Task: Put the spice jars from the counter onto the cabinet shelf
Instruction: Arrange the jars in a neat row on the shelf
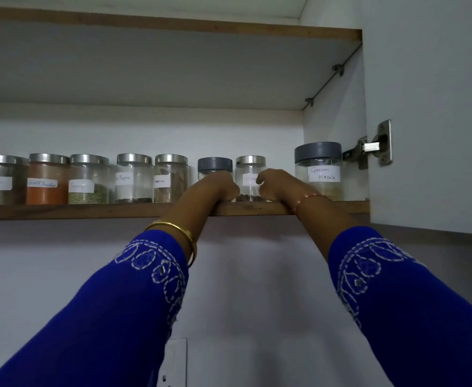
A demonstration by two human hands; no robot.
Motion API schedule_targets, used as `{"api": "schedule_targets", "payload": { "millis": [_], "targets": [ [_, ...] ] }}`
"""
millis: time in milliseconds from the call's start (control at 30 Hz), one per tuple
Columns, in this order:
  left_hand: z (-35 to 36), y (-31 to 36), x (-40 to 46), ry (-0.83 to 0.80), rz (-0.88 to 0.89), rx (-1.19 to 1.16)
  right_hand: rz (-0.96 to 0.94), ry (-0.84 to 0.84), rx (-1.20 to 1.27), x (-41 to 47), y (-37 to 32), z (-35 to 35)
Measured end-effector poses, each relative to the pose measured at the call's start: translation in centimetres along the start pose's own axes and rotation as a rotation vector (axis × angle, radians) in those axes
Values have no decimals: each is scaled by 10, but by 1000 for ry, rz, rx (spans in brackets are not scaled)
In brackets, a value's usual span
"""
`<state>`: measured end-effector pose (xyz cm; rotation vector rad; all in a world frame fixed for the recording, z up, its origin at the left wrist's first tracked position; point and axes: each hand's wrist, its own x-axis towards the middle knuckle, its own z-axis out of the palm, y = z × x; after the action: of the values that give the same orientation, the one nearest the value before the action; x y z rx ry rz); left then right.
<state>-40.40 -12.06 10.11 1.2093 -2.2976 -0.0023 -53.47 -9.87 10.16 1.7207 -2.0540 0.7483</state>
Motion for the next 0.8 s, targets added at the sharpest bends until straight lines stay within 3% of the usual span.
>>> {"api": "schedule_targets", "payload": {
  "millis": [67,200,367,467,567,800],
  "targets": [
    [-3,1,-8,89,51,-35,7,171,18,-37,-13,-20],
    [-5,11,-29,199,192,-128,-2,340,63,-61,-3,-17],
    [10,39,-43,112,297,-173,126,531,-23,-86,21,-20],
    [17,55,-44,68,309,-164,252,534,105,-97,35,-24],
    [19,66,-44,15,310,-159,232,474,200,-96,45,-28],
    [11,78,-36,-137,292,-90,246,286,161,-86,49,-39]
  ]
}}
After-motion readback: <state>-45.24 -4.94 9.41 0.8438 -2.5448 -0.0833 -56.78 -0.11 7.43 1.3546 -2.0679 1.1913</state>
